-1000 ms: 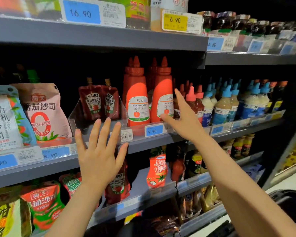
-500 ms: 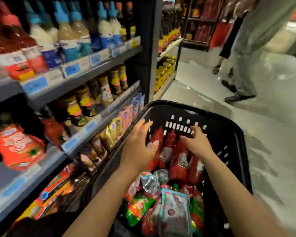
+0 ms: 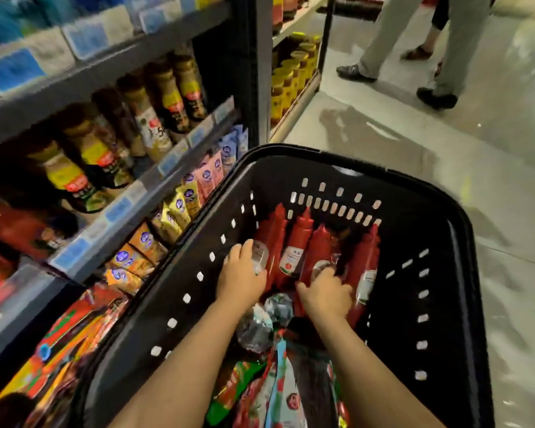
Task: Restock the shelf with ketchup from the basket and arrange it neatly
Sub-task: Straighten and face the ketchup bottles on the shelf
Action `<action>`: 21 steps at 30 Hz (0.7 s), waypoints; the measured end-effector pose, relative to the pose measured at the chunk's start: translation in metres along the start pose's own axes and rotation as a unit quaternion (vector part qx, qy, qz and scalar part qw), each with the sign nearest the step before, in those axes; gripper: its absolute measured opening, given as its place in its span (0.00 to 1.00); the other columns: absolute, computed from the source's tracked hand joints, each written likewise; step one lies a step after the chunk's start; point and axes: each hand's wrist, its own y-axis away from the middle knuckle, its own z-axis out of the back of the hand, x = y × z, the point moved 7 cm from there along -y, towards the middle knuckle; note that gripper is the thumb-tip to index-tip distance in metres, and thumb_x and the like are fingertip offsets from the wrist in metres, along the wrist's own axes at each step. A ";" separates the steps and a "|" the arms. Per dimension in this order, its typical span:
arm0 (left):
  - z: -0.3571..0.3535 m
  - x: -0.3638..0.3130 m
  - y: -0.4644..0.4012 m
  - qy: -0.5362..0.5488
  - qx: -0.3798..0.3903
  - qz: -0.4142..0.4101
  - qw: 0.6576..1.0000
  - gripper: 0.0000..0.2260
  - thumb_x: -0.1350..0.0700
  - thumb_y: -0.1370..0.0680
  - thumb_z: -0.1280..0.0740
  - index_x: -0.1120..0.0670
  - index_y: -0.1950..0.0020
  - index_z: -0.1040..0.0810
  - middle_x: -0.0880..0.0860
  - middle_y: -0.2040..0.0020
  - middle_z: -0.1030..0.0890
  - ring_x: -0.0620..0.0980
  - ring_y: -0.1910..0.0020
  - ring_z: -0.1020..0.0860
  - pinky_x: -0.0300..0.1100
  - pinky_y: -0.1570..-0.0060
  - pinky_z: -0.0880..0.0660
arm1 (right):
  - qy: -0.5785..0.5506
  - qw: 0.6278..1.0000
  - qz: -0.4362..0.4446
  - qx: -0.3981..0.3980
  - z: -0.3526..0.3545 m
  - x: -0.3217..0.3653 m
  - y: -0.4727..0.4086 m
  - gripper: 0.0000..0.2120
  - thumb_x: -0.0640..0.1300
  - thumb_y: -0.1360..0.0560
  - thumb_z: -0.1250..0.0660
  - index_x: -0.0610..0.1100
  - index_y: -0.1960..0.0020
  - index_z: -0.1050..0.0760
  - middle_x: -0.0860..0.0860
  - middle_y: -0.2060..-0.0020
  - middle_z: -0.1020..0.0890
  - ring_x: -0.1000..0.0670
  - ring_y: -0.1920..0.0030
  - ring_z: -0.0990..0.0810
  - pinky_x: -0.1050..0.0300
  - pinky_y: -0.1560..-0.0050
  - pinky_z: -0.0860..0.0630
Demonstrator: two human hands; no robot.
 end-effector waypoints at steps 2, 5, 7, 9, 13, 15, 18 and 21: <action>-0.011 -0.003 -0.008 0.005 0.001 0.018 1.000 0.33 0.52 0.22 0.34 0.57 0.22 0.47 0.56 0.25 0.39 0.57 0.27 0.39 0.47 0.31 0.39 | 0.013 1.000 -0.001 -0.004 0.001 0.000 -0.003 0.28 0.58 0.27 0.34 0.41 0.37 0.36 0.42 0.39 0.25 0.39 0.37 0.29 0.50 0.43 0.28; -0.023 0.000 -0.009 -0.051 -0.012 0.050 0.997 0.33 0.51 0.22 0.34 0.56 0.23 0.48 0.57 0.27 0.37 0.57 0.28 0.38 0.50 0.32 0.39 | 0.024 1.000 0.003 0.000 0.000 0.002 -0.006 0.30 0.59 0.27 0.33 0.41 0.35 0.38 0.43 0.40 0.24 0.39 0.37 0.28 0.50 0.44 0.28; -0.026 -0.001 -0.007 -0.116 -0.018 0.039 0.992 0.32 0.51 0.22 0.35 0.56 0.23 0.47 0.56 0.28 0.35 0.56 0.30 0.36 0.50 0.33 0.38 | 0.024 1.000 0.008 -0.001 0.000 0.003 -0.007 0.34 0.59 0.28 0.32 0.40 0.32 0.41 0.43 0.40 0.23 0.39 0.37 0.28 0.50 0.44 0.28; -0.026 -0.002 -0.009 -0.122 -0.018 0.037 0.992 0.34 0.49 0.22 0.33 0.56 0.23 0.47 0.56 0.30 0.34 0.56 0.32 0.36 0.49 0.35 0.35 | 0.022 1.000 0.011 -0.001 -0.001 0.004 -0.009 0.38 0.59 0.28 0.32 0.39 0.31 0.44 0.43 0.40 0.23 0.38 0.37 0.28 0.49 0.44 0.28; -0.035 -0.003 -0.011 -0.130 0.010 0.053 0.990 0.36 0.41 0.28 0.29 0.56 0.29 0.39 0.54 0.34 0.31 0.55 0.36 0.35 0.48 0.38 0.33 | 0.022 1.000 0.012 0.006 0.002 0.005 -0.012 0.39 0.60 0.29 0.31 0.39 0.30 0.44 0.43 0.40 0.23 0.39 0.38 0.27 0.50 0.44 0.28; -0.039 -0.005 -0.012 -0.150 0.013 0.051 0.987 0.32 0.40 0.29 0.29 0.55 0.33 0.35 0.54 0.36 0.29 0.55 0.36 0.32 0.49 0.37 0.35 | 0.020 1.000 0.012 0.005 0.002 0.004 -0.013 0.38 0.60 0.30 0.31 0.40 0.31 0.43 0.44 0.41 0.22 0.39 0.39 0.26 0.50 0.44 0.27; -0.035 -0.003 -0.011 -0.120 0.005 0.052 0.991 0.30 0.42 0.29 0.29 0.56 0.34 0.34 0.54 0.37 0.27 0.55 0.38 0.29 0.49 0.38 0.33 | 0.020 1.000 0.013 0.002 -0.001 0.004 -0.012 0.38 0.60 0.30 0.31 0.40 0.32 0.43 0.44 0.42 0.22 0.40 0.39 0.25 0.50 0.45 0.27; -0.023 -0.002 -0.003 -0.074 -0.016 0.048 0.996 0.32 0.41 0.31 0.28 0.54 0.33 0.34 0.52 0.38 0.27 0.53 0.38 0.29 0.49 0.40 0.31 | 0.024 1.000 0.019 0.000 0.000 0.006 -0.011 0.34 0.60 0.29 0.31 0.41 0.34 0.40 0.44 0.43 0.21 0.40 0.40 0.24 0.50 0.46 0.26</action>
